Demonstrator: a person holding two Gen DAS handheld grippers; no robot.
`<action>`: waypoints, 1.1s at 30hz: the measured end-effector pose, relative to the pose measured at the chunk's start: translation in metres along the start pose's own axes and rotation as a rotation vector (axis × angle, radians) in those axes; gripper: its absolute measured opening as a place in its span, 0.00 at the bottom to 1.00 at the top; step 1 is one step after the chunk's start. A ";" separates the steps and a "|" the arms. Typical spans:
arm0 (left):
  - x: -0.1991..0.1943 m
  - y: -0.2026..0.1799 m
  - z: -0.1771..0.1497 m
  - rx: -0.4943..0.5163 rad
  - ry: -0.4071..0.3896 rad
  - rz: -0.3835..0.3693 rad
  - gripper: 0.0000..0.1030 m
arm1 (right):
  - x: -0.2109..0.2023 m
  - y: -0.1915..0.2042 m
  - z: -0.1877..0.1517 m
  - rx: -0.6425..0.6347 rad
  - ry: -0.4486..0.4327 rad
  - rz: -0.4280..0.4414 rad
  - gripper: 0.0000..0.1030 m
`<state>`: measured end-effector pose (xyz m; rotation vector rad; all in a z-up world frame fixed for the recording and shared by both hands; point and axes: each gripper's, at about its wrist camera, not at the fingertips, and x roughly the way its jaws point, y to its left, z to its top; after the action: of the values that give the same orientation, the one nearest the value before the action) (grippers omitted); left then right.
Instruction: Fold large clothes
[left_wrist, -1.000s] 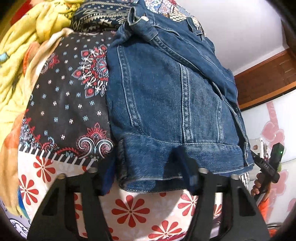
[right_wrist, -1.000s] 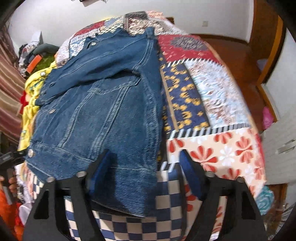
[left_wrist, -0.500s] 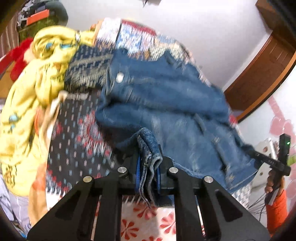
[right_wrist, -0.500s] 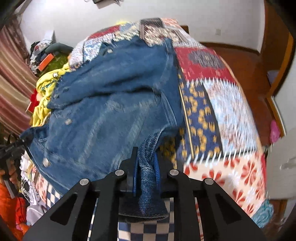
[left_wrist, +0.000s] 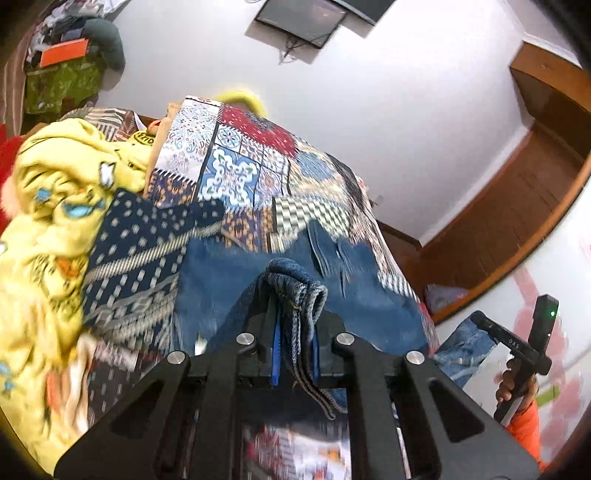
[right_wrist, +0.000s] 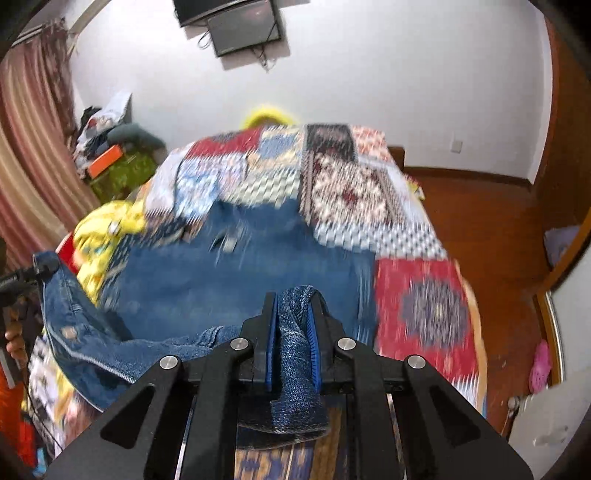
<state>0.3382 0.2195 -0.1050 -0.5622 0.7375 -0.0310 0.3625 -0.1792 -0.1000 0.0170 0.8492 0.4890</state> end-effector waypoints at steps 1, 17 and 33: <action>0.011 0.006 0.010 -0.027 -0.002 -0.006 0.11 | 0.011 -0.005 0.012 0.010 -0.004 -0.009 0.13; 0.177 0.058 0.010 0.035 0.253 0.251 0.13 | 0.164 -0.054 0.025 0.090 0.217 -0.135 0.34; 0.073 -0.010 0.035 0.219 0.056 0.327 0.69 | 0.054 -0.024 0.028 -0.064 0.092 -0.182 0.64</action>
<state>0.4170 0.2114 -0.1241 -0.2284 0.8614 0.1746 0.4223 -0.1730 -0.1249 -0.1413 0.9153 0.3475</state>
